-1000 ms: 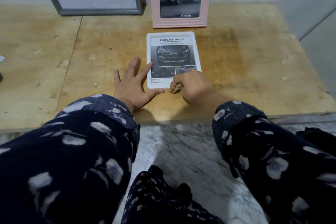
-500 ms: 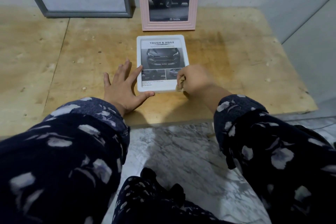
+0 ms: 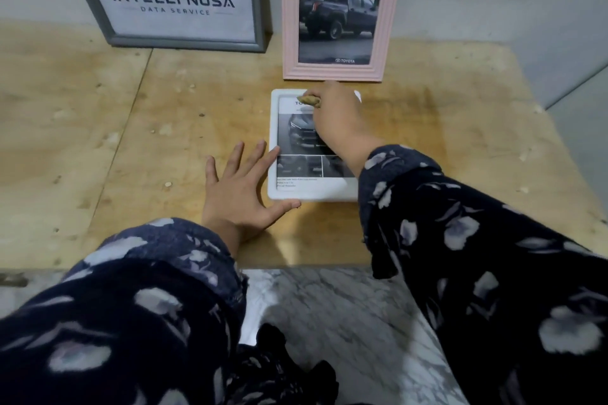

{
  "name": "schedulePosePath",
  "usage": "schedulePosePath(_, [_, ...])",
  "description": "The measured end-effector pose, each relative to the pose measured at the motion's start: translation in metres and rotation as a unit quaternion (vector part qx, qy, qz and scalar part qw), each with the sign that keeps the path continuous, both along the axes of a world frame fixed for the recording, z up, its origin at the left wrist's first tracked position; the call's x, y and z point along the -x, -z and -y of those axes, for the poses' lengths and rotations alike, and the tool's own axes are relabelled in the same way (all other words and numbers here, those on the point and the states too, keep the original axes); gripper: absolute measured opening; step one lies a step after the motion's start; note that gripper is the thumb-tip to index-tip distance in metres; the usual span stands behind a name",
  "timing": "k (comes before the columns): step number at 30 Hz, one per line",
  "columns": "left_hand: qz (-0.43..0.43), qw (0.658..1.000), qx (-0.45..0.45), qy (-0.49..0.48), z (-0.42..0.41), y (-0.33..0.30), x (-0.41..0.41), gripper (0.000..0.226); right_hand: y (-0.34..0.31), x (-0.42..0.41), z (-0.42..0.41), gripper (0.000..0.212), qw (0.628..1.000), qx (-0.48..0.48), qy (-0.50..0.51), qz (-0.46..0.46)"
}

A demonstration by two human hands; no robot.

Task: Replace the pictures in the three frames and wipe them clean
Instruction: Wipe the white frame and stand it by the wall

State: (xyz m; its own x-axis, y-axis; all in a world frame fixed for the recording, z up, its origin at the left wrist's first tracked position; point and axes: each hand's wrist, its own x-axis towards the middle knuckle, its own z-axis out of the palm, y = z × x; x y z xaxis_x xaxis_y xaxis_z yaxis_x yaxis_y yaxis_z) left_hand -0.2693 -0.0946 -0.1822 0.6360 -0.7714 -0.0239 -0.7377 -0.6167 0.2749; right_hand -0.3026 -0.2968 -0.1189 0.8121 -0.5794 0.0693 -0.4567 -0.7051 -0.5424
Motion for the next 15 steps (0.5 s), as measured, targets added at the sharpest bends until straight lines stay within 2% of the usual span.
schedulePosePath(4, [0.007, 1.000, 0.006, -0.002, -0.001, 0.001, -0.001, 0.095, 0.015, -0.038, -0.002, 0.029, 0.993, 0.119, -0.020, -0.010])
schedulePosePath(6, [0.010, 1.000, 0.009, 0.000, 0.001, 0.001, -0.003, 0.093, 0.022, -0.047, -0.003, 0.027, 0.988, 0.144, -0.028, -0.046])
schedulePosePath(10, [0.015, 1.000, 0.001, -0.001, 0.004, 0.000, -0.003, 0.095, 0.035, -0.054, -0.003, 0.032, 0.989, 0.126, -0.030, -0.078])
schedulePosePath(15, [0.012, 1.000, -0.003, -0.006, 0.000, 0.000, -0.005, 0.103, 0.027, -0.050, -0.007, 0.028, 0.993, 0.048, -0.024, -0.107])
